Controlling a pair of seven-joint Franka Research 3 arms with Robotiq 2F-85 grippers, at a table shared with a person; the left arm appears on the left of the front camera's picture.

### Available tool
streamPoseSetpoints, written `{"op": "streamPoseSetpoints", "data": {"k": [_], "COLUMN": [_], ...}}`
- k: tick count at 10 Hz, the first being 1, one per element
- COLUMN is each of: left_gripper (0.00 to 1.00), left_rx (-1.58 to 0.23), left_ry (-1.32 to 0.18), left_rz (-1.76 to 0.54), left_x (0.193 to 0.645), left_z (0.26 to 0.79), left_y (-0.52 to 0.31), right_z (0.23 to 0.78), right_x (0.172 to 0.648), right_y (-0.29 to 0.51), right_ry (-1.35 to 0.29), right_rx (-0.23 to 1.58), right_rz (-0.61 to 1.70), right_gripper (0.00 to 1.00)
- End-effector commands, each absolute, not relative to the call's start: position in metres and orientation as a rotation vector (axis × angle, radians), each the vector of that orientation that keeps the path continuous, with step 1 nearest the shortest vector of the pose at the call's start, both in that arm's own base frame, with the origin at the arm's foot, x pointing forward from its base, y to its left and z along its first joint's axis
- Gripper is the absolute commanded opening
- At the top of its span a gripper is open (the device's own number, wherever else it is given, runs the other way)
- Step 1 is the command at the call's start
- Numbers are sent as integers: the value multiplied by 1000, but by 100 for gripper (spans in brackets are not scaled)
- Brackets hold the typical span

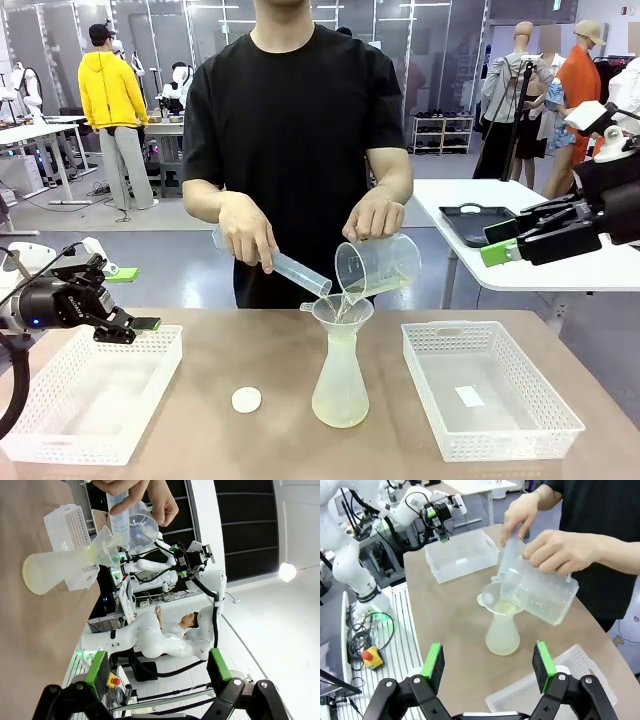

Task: Prepare the solutions needed for the experiment.
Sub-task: Once the solution is in the Big flask , pick up the Plastic Funnel and place it back into the right Organizing basket.

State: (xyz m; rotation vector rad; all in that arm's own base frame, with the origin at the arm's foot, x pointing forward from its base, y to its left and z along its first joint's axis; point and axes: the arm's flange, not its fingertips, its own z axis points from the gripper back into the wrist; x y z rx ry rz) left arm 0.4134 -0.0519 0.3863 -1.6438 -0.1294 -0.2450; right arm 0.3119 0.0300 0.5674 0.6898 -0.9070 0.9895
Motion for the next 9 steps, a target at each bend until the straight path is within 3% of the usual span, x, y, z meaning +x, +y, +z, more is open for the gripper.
{"op": "streamPoseSetpoints", "data": {"k": [1,5,6,9], "left_gripper": [100,100,100,100], "left_rx": [-1659,-1659,-1659,-1659], "left_ry": [-135,-135,-135,-135], "left_rz": [-247,-247,-247,-247], "left_x": [414,414,414,414], "left_z": [389,389,389,389], "left_y": [-52,-52,-52,-52], "right_z": [566,566,549,516], "right_x": [318,313,338,381], "right_y": [32,32,21,9], "right_ry": [-931,-912,-846,-694], "right_rx": [645,644,886,1072], "right_rz": [1027,1020,843,657], "right_gripper": [89,89,89,89]}}
